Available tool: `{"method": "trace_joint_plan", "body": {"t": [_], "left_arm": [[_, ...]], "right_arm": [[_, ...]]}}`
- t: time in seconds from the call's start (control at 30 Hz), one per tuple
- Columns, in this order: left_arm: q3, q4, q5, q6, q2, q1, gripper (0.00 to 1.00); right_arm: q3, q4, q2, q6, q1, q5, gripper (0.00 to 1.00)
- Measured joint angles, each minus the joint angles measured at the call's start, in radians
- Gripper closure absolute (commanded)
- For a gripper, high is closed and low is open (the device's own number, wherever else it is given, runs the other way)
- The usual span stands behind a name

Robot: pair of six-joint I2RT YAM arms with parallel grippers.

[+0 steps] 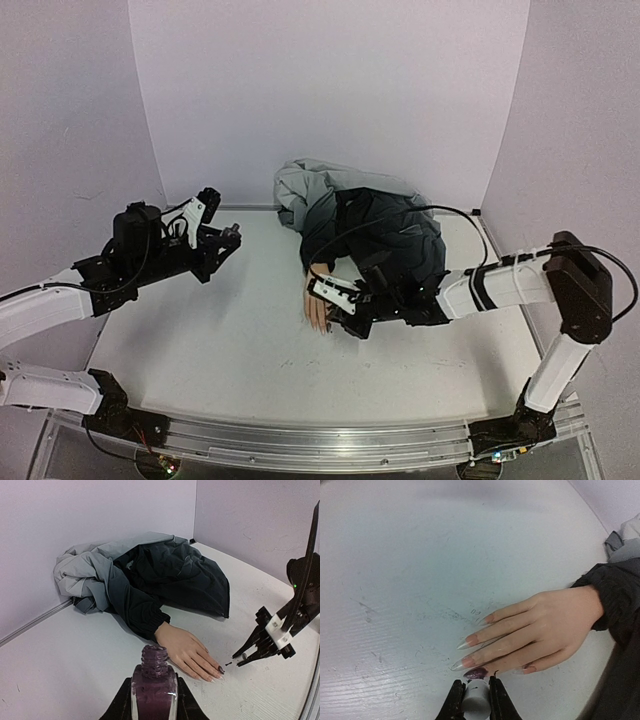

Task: Paint the nails

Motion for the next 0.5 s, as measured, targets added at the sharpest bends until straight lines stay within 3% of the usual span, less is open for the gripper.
{"method": "trace_joint_plan", "body": {"t": [0.3,0.5], "left_arm": [[0.0,0.003,0.072,0.001,-0.091,0.002,1.0],[0.0,0.001,0.213,0.029,-0.081,-0.004,1.0]], "right_arm": [[-0.021,-0.007,-0.349,0.254,0.002,0.059,1.0],[-0.024,-0.007,-0.449,0.5,0.002,0.113,1.0]]}}
